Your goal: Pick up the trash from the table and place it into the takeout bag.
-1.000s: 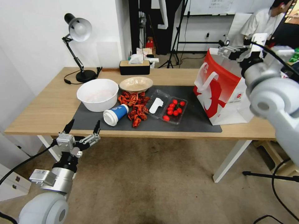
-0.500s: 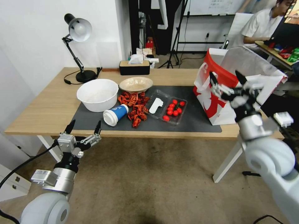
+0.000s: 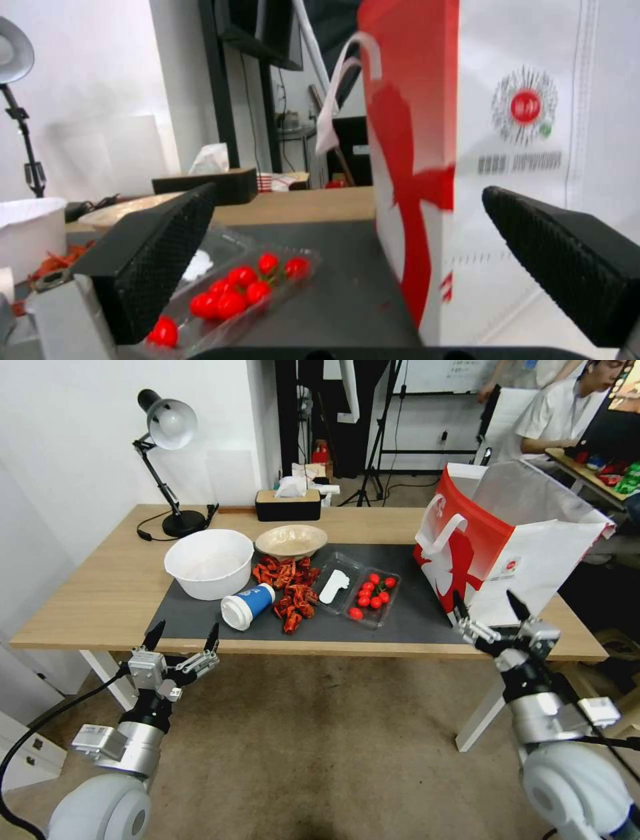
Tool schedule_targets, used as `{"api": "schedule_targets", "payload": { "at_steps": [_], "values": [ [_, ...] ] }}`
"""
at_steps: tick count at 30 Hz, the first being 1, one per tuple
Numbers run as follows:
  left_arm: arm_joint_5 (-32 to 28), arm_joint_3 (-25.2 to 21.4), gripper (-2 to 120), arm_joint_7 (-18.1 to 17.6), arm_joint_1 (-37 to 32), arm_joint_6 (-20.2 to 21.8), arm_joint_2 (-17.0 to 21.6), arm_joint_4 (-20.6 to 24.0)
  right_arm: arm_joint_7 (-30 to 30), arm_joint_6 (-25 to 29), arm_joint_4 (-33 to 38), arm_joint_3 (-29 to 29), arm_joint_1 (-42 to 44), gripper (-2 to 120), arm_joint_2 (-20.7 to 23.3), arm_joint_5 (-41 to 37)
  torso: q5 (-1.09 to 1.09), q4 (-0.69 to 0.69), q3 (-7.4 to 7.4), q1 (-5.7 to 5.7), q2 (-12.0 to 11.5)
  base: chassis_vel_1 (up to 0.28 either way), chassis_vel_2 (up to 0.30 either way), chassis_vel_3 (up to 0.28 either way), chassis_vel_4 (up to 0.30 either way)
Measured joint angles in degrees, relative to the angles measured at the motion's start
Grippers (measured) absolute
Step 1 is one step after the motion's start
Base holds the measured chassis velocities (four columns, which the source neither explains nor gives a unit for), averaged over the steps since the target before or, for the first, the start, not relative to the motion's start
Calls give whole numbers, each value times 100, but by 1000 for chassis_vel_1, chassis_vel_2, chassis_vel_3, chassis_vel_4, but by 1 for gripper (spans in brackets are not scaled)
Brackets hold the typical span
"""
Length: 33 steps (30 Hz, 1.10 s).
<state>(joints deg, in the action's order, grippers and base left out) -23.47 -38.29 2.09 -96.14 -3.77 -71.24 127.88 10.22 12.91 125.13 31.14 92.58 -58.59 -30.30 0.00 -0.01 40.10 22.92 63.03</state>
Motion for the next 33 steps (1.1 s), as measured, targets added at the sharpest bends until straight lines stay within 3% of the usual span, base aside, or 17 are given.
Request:
{"api": "schedule_targets", "payload": {
  "at_steps": [14,33],
  "values": [
    [18,32,100,4,-15,-2,-37,-73,-101,297,-505,-207,69,100,-209,182,0,1,0,0,0,0,0,0,0],
    [-16,51,100,-108,82,7,101,-65,-94,297,-564,-212,136,100,-166,168,0,1,0,0,0,0,0,0,0]
  ]
}}
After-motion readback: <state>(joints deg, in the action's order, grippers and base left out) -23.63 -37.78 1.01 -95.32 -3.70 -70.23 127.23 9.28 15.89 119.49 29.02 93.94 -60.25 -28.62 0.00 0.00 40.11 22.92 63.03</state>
